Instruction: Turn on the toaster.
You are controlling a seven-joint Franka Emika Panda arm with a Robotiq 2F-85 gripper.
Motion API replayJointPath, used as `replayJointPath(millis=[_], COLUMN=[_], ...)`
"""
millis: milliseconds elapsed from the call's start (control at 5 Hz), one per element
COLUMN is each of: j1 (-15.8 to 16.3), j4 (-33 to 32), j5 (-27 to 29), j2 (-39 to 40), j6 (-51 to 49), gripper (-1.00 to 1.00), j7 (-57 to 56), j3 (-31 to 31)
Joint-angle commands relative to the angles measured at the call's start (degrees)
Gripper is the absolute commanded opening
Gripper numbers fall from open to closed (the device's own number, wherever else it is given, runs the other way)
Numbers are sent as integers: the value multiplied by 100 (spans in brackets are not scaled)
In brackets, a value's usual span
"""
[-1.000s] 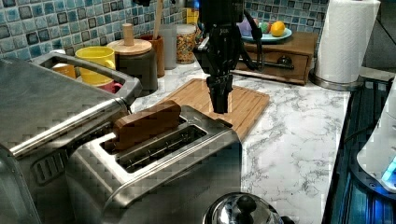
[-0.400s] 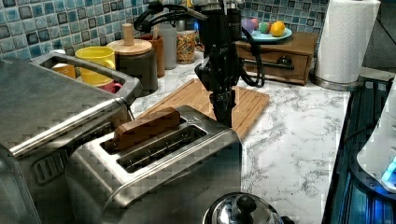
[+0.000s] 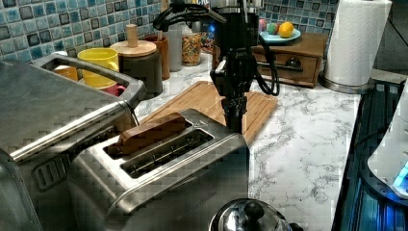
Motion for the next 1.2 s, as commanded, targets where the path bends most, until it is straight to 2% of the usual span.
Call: replayJointPath(millis=[200,600,800,1000,1200], j1=[390,-174,-82,-17,-98], j4=[-1448,-1576,-1658,-1916,-1916], j5=[695,-11,503,1011,1008], j2=[-82,1251,1814,1858,1858], j6=[814,1626,2203,2477,2478], gripper=[-100,-100,-100,-100,-100], j7=[-591,-160,-604,-839,-836], j3=[445,529,359,244,324])
